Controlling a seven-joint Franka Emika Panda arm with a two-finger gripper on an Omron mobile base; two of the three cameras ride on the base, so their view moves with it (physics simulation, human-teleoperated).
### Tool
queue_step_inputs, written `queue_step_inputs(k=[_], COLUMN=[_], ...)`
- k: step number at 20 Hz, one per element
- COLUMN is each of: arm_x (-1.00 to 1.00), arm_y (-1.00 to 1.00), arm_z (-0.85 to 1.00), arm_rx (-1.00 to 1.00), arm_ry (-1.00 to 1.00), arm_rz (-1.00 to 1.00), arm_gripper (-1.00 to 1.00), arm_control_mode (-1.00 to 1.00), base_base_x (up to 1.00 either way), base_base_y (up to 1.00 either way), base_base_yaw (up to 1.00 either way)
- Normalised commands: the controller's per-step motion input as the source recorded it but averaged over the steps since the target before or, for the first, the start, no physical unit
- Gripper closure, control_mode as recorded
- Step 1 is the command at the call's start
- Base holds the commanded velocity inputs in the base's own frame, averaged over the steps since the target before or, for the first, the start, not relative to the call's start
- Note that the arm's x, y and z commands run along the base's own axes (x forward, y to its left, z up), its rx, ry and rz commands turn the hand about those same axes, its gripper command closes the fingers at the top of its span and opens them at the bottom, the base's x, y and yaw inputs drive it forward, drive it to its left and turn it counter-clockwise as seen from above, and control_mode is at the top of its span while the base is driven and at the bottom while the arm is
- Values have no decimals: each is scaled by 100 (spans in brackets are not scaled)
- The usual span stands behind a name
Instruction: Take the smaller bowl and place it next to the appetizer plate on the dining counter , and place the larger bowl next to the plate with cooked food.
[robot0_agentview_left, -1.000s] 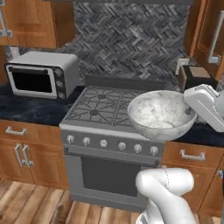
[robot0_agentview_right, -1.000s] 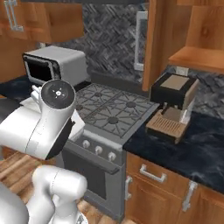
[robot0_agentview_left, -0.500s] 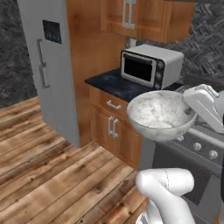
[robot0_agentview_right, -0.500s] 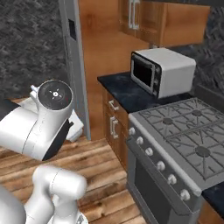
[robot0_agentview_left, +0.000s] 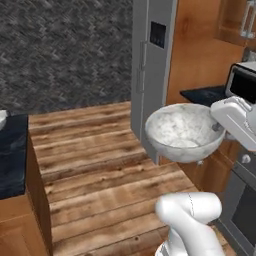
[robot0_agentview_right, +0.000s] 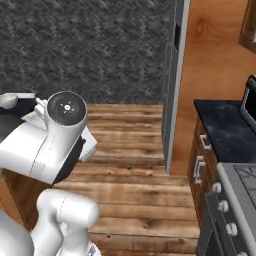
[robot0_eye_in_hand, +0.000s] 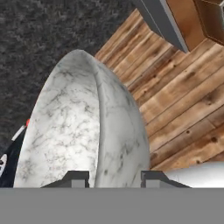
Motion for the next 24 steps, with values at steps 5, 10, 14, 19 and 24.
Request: queue_step_inputs(k=[5, 10, 14, 19, 24], arm_x=[0, 0, 0, 0, 0], arm_y=[0, 0, 0, 0, 0], arm_z=[0, 0, 0, 0, 0], arm_rx=[0, 0, 0, 0, 0], arm_ry=[0, 0, 0, 0, 0], arm_rz=[0, 0, 0, 0, 0], arm_gripper=[100, 100, 100, 100, 100], arm_control_mode=[100, 100, 100, 100, 100], base_base_x=[100, 100, 100, 100, 100], base_base_y=[-5, -5, 48, 10, -3], base_base_yaw=[9, 0, 15, 24, 32])
